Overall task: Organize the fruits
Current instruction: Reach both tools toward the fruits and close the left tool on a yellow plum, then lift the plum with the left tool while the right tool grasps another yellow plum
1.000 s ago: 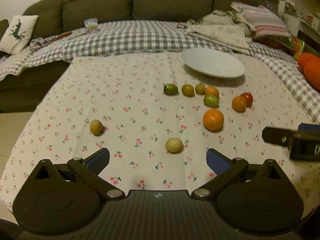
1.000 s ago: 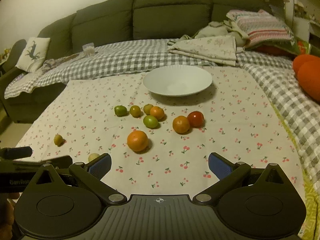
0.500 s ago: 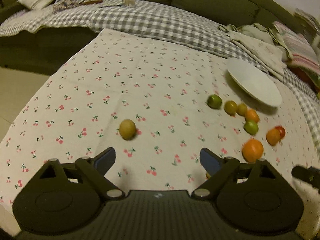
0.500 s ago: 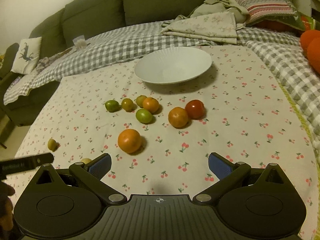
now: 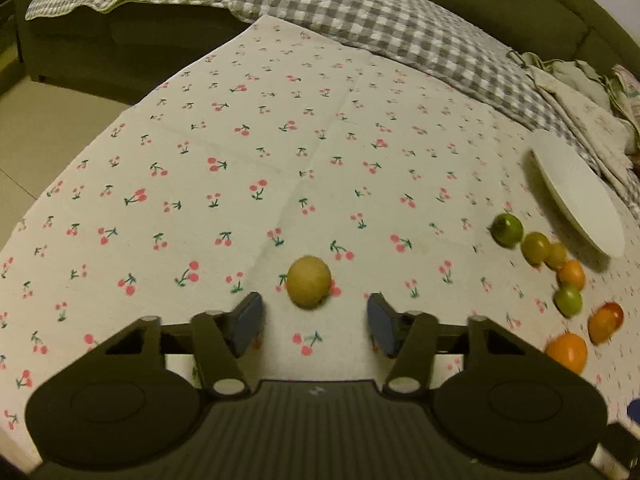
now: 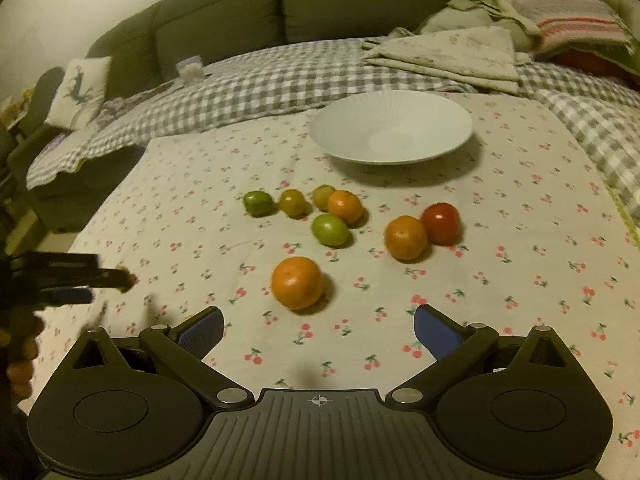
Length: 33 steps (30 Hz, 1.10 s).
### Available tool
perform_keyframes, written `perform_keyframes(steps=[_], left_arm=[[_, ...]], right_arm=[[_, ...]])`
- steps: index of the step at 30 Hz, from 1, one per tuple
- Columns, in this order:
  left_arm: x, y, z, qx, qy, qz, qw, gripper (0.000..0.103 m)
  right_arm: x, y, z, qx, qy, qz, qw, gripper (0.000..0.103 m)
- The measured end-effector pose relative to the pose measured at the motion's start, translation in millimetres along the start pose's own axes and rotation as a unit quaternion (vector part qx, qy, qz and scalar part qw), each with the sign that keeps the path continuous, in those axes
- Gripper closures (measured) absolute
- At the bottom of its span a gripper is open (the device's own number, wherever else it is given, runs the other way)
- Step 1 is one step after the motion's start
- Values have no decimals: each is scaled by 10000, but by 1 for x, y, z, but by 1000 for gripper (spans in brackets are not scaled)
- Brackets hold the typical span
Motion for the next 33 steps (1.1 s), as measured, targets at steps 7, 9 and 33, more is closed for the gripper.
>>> perform_keyframes(steps=[7, 9, 33], left_arm=[[-5, -3, -12, -419, 358, -142, 9984, 81], [-4, -3, -12, -443, 333, -169, 9983, 81], [44, -29, -33, -1210, 24, -713, 9901, 81]], right_arm=[[-9, -6, 9, 187, 92, 85, 9997, 13], [-10, -7, 11, 207, 154, 110, 9996, 17], [-60, -39, 76, 1363, 681, 298, 9879, 61]])
Point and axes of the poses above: each gripper's, at about its wrist camera, not at the fingertips, and x roughly against the way its jaws point, z to its left, y to its top, the point moved 1 cm from there along -x, roughly the way its jaws point, and after that the axes turned 7 degrees about -x, right-handed, at the moved point
